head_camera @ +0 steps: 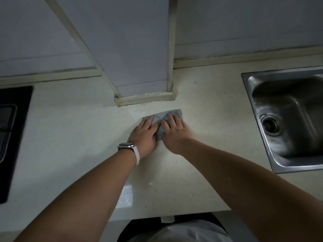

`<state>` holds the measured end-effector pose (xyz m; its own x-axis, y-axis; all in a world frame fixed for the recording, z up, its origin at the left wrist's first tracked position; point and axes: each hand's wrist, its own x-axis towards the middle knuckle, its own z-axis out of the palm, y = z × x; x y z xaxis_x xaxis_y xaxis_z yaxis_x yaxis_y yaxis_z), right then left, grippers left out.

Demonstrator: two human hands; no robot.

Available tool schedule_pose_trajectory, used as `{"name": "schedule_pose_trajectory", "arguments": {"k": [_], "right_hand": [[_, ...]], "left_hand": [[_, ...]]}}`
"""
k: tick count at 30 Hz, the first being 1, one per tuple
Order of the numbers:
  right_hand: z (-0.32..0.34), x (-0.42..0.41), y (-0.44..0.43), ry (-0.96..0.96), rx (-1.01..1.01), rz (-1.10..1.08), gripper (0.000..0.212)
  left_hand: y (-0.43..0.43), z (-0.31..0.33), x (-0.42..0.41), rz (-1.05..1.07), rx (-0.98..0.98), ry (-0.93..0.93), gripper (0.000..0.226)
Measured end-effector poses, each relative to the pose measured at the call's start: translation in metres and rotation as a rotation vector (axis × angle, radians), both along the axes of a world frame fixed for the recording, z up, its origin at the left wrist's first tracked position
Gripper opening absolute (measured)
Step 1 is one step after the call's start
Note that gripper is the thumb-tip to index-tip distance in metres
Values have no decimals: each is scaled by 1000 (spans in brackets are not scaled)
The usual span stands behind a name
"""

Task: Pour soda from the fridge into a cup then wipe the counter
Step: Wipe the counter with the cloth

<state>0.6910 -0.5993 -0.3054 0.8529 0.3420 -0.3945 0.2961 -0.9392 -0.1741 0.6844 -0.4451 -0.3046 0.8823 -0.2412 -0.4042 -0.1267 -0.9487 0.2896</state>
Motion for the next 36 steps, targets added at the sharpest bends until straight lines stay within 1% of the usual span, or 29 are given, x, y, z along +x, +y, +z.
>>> {"name": "schedule_pose_trajectory", "arguments": {"k": [22,24,27,30,36], "right_hand": [[9,-122,8,64,-29,5,58],[10,-127,10,53,-24,14,58],[10,-133,12,49,-25,26,58],[11,-136,19,50,-38,29,58],[16,-130,35,30,-49,49,51]], "left_hand": [[11,-4,-120,-93,1,8,59],[15,-4,-127,-92,8,-12,59],[19,-4,-135,-93,15,-17,68],[24,-2,-138,-87,-4,-37,66],[45,-5,-137,-113,-18,0,71]]}}
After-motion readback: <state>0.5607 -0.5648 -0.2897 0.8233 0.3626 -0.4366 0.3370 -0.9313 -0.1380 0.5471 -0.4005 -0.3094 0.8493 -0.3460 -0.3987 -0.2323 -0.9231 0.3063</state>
